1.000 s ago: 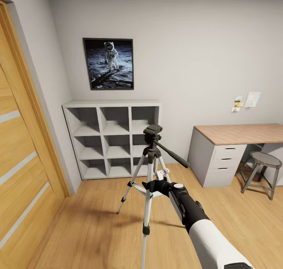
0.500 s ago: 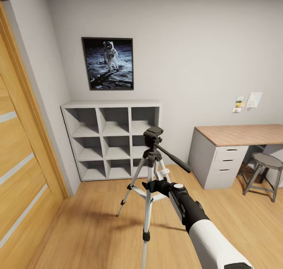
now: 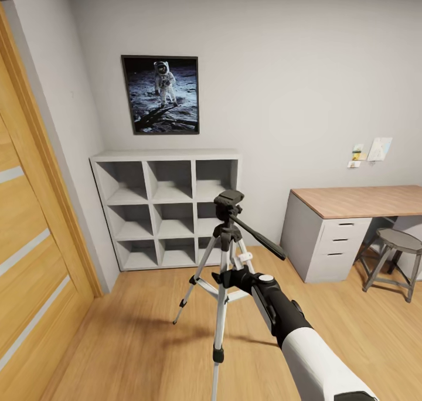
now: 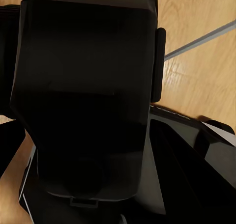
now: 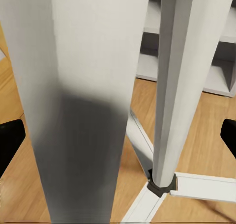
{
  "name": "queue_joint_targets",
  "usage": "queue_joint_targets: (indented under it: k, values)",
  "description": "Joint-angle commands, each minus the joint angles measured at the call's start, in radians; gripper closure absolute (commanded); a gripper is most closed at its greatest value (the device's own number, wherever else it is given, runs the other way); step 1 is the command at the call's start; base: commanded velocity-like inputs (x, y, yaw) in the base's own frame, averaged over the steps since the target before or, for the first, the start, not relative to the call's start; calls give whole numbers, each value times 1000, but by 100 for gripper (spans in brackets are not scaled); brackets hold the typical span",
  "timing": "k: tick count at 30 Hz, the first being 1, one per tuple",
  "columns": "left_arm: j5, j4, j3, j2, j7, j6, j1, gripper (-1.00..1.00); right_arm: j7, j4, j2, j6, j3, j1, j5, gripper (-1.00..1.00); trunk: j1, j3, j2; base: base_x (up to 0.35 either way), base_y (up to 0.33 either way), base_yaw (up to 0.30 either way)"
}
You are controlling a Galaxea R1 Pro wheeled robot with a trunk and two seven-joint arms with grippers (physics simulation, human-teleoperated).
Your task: Attach the digital camera to the camera tripod in the bedroom.
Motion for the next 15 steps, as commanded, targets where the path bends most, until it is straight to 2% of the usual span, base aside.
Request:
queue_joint_targets:
  k: [1,14,15]
  values:
    - [4,0,0,0,-4,2,-1,100,5,1,0,4,-2,-1,11,-100,0,-2,-2,12,0,0]
    - [5,0,0,0,-4,2,-1,100,6,5,2,4,-2,-1,13,-100,0,-2,-2,2,0,0]
    - [5,0,0,0,-4,2,-1,100,6,5,2,4,-2,-1,13,100,0,-2,-2,0,0,0]
